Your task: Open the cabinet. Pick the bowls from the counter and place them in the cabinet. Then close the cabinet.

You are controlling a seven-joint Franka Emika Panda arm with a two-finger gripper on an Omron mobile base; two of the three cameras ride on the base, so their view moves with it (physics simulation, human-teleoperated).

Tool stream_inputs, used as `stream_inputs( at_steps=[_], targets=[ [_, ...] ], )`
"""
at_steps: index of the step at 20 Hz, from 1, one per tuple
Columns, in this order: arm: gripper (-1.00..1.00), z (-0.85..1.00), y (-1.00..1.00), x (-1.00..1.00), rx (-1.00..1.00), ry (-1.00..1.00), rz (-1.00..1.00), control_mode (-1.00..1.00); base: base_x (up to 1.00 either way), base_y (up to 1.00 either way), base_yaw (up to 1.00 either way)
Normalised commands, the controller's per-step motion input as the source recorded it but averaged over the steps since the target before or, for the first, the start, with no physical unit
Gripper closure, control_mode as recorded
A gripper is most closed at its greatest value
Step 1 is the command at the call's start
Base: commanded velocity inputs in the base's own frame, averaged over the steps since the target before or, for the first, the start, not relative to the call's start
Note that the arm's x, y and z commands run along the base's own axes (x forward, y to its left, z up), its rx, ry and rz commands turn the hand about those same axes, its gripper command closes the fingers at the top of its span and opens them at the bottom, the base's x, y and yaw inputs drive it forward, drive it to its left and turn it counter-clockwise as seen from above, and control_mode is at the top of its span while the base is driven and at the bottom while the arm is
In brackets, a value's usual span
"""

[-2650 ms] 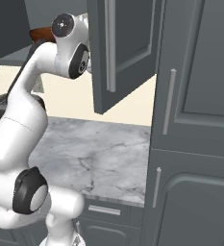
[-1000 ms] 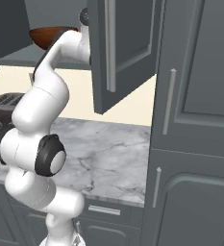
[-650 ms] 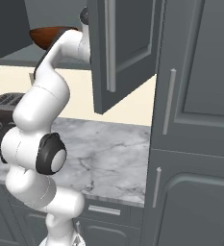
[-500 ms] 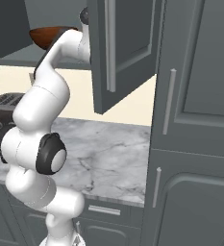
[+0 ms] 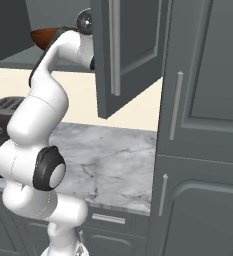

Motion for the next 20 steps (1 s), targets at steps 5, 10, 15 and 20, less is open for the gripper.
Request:
stream_inputs(
  at_steps=[5,10,15,20],
  targets=[
    [-1.00,0.00,0.00,-0.06,0.00,-0.01,0.00,-1.00,0.00,0.00,0.00],
    [-1.00,0.03,0.05,-0.82,0.00,-0.16,0.00,-1.00,0.00,0.00,0.00],
    [-1.00,0.01,0.18,-1.00,-0.03,-0.26,0.00,-1.00,0.00,0.00,0.00],
    [-1.00,0.00,0.39,-1.00,-0.05,-0.28,0.02,-1.00,0.00,0.00,0.00]
  ],
)
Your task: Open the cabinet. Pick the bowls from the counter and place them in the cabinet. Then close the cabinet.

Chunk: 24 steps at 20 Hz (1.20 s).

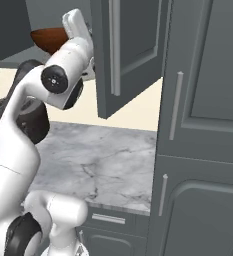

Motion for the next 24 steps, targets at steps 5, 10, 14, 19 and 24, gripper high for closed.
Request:
stream_inputs(
  at_steps=[5,10,14,19,24],
  targets=[
    [-1.00,0.00,0.59,-1.00,-0.06,-0.17,0.02,-1.00,0.00,0.00,0.00],
    [-1.00,0.00,0.65,-1.00,-0.06,-0.01,0.02,-1.00,0.00,0.00,0.00],
    [-1.00,0.00,0.47,-1.00,-0.04,0.06,0.08,-1.00,0.00,0.00,0.00],
    [-1.00,0.00,0.09,-1.00,0.00,0.19,0.10,-1.00,0.00,0.00,0.00],
    [-1.00,-0.01,-0.31,-1.00,0.02,0.19,0.10,-1.00,0.00,0.00,0.00]
  ],
)
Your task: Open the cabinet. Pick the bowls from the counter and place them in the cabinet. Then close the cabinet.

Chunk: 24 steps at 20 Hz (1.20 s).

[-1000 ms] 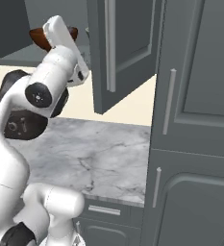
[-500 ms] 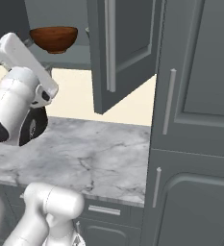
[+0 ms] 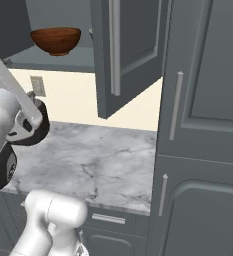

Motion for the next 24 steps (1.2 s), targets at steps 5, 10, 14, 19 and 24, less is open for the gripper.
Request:
stream_inputs(
  at_steps=[5,10,14,19,24],
  targets=[
    [-1.00,0.00,-0.52,-1.00,0.06,0.19,0.01,-1.00,0.00,0.00,0.00],
    [-1.00,-0.04,-0.64,-0.99,0.04,0.24,0.00,-1.00,0.00,0.00,0.00],
    [-1.00,-0.09,-0.71,-0.78,0.00,0.16,-0.02,-1.00,0.00,0.00,0.00],
    [-1.00,0.00,-0.48,-0.16,0.00,-0.02,0.01,-1.00,0.00,0.00,0.00],
    [-1.00,-0.09,-0.36,0.05,0.00,-0.01,0.06,-1.00,0.00,0.00,0.00]
  ],
)
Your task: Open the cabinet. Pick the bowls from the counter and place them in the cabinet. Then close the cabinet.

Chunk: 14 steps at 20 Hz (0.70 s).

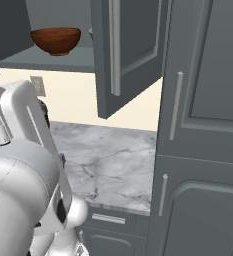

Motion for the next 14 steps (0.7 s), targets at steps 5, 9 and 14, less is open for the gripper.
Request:
stream_inputs(
  at_steps=[5,9,14],
  targets=[
    [-1.00,-0.32,-0.33,0.19,0.00,-0.11,0.02,-1.00,0.00,0.00,0.00],
    [-1.00,-0.38,-0.09,0.42,0.00,-0.19,0.00,-1.00,0.00,0.00,0.00],
    [-1.00,-0.30,0.00,0.79,-0.02,-0.16,0.00,-1.00,0.00,0.00,0.00]
  ],
)
